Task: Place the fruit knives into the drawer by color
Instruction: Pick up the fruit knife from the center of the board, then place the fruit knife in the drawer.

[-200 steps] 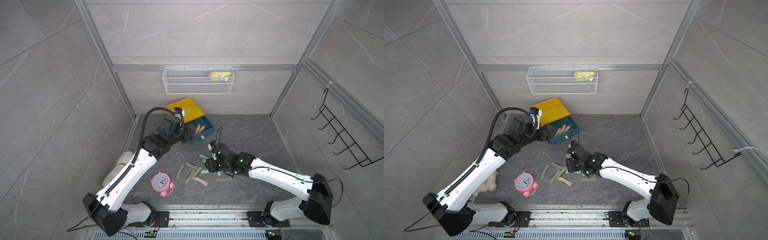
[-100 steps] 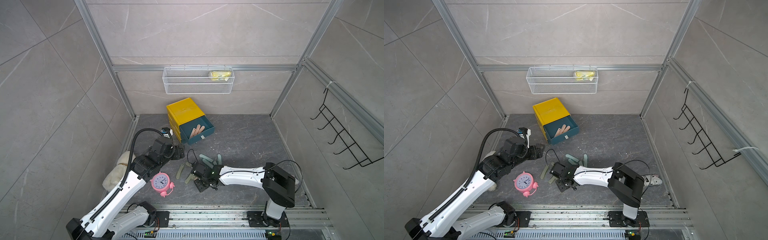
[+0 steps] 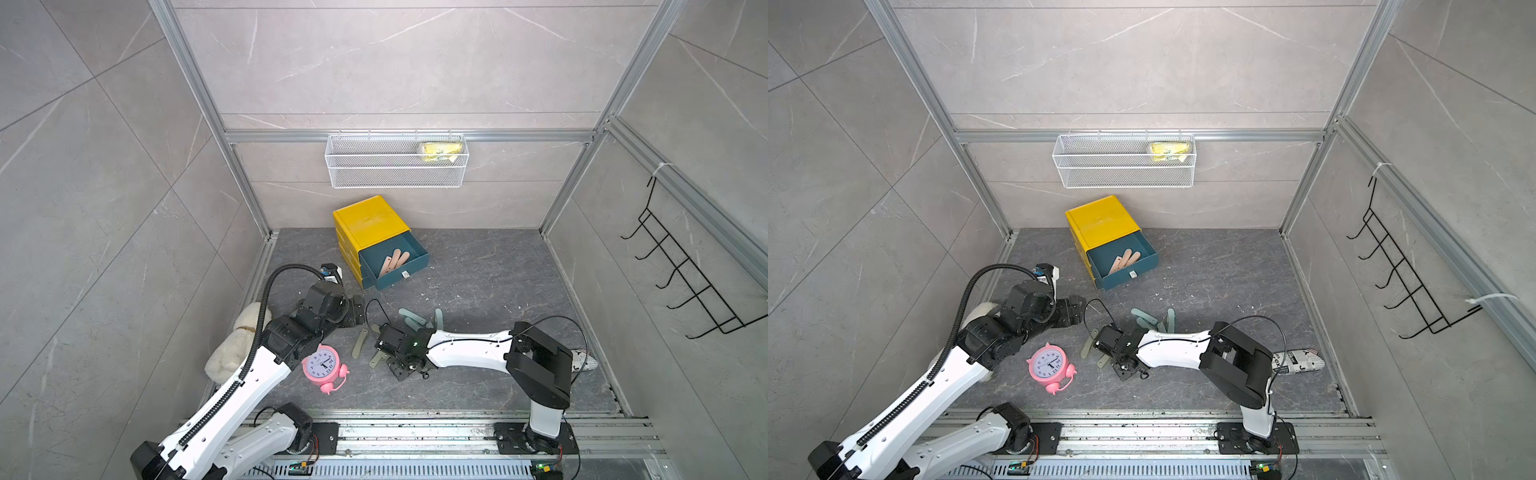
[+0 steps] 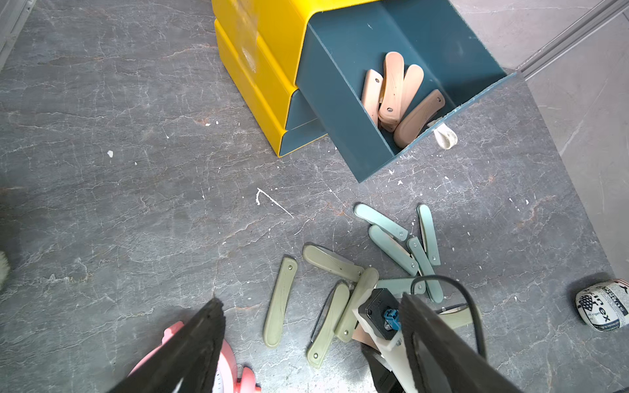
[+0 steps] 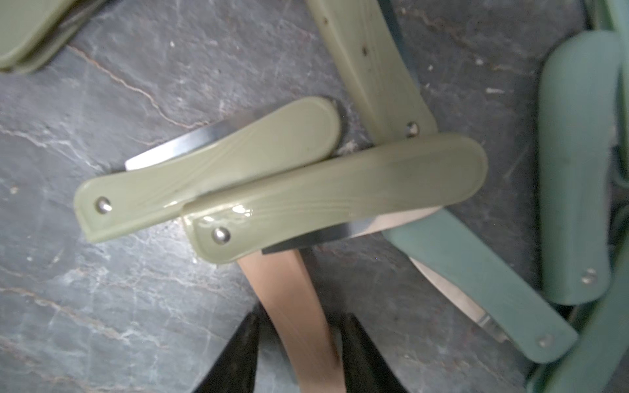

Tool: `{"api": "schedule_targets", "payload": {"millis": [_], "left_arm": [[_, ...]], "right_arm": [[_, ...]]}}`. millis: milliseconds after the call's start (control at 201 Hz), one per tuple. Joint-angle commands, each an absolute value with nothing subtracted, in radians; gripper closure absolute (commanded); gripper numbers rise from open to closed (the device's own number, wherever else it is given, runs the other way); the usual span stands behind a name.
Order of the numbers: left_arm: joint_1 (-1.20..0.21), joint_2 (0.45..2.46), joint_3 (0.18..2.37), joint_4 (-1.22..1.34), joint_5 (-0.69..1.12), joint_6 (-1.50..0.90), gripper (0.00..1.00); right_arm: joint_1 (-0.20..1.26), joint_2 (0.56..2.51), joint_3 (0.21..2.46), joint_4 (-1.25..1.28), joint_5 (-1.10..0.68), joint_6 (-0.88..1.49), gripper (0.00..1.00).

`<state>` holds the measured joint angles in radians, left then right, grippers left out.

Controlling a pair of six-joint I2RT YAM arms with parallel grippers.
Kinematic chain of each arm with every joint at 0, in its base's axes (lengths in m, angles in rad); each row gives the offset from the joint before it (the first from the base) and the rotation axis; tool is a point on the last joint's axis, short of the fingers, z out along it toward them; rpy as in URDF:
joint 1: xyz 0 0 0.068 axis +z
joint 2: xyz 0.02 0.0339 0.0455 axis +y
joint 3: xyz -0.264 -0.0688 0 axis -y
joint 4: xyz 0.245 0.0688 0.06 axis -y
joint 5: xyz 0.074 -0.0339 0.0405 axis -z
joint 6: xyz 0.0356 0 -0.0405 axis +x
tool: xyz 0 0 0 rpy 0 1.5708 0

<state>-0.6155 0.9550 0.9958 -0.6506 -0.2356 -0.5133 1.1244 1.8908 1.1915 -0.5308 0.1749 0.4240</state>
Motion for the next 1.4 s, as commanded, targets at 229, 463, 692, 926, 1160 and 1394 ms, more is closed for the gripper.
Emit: {"api": "schedule_targets", "payload": {"millis": [229,463,692,926,1160,1394], "left_arm": [[-0.617,0.943,1.002,-0.65,-0.258,-0.519,0.16],[-0.616,0.94,0.994,-0.653,-0.27,-0.52,0.16],[-0.617,0.932,0.985,-0.654,-0.296,-0.513,0.16],[-0.616,0.915,0.977,-0.66,-0.304,-0.516,0.16],[-0.617,0.894,0.971,-0.669,-0.305,-0.519,0.15],[-0.617,0.887,0.969,-0.671,-0.296,-0.53,0.15]], "right_arm": [[1.141,1.821,1.14,-0.502,0.092,0.423,0.81],[1.141,1.706,1.072,-0.42,-0.119,0.422,0.84],[1.135,1.569,1.09,-0.435,-0.131,0.446,0.84],[1.05,1.451,1.206,-0.491,-0.072,0.425,0.84],[0.913,1.531,1.494,-0.548,-0.033,0.365,0.83],[0.837,1.785,1.84,-0.611,0.122,0.372,0.83]]}}
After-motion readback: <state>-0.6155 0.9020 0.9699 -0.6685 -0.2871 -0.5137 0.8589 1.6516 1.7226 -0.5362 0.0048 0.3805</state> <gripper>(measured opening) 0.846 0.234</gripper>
